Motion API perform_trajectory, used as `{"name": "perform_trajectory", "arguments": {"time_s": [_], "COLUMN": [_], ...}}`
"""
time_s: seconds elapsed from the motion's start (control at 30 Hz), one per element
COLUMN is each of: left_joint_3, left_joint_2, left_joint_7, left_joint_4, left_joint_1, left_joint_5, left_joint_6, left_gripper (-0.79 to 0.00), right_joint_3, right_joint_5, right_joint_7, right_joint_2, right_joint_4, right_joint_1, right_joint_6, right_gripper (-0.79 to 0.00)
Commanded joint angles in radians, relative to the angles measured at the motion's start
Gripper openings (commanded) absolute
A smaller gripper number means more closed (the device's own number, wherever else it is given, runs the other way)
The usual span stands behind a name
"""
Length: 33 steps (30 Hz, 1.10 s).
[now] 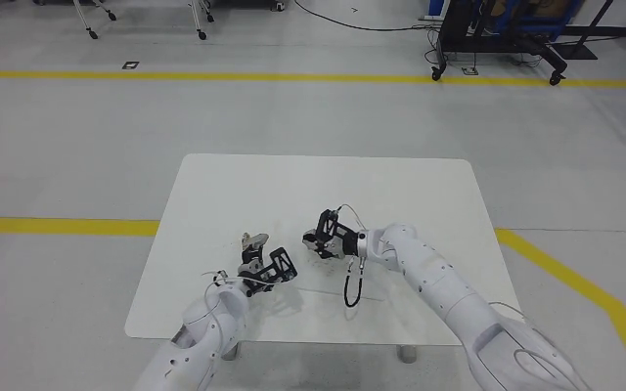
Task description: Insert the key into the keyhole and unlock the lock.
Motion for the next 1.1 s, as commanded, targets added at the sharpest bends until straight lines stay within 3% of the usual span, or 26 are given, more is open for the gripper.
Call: {"name": "perform_trajectory", "arguments": {"time_s": [0.0, 0.4, 0.73, 0.87, 1.07], "left_joint_3": [0.002, 0.008, -0.001, -0.065, -0.254], "left_joint_2": [-0.001, -0.004, -0.009, -0.004, 0.022], "left_joint_7": [-0.003, -0.007, 0.006, 0.057, 0.217], "left_joint_4": [0.003, 0.009, -0.003, -0.076, -0.262], "left_joint_1": [-0.002, -0.008, -0.007, 0.036, 0.211], "left_joint_5": [0.001, 0.007, -0.034, -0.122, -0.227], "left_joint_6": [-0.001, -0.004, 0.024, 0.06, 0.08], "left_gripper": [0.0, 0.0, 0.0, 0.0, 0.0], "right_joint_3": [0.01, 0.068, 0.069, 0.069, 0.069], "right_joint_5": [-0.003, -0.006, -0.006, -0.007, -0.007], "right_joint_7": [-0.007, -0.1, -0.215, -0.216, -0.216], "right_joint_2": [0.008, 0.049, 0.096, 0.097, 0.097], "right_joint_4": [-0.012, -0.055, -0.079, -0.081, -0.081], "right_joint_1": [-0.008, -0.044, -0.061, -0.062, -0.062], "right_joint_6": [-0.014, -0.158, -0.158, -0.158, -0.158], "right_gripper": [-0.785, -0.785, -0.785, -0.785, -0.785]}}
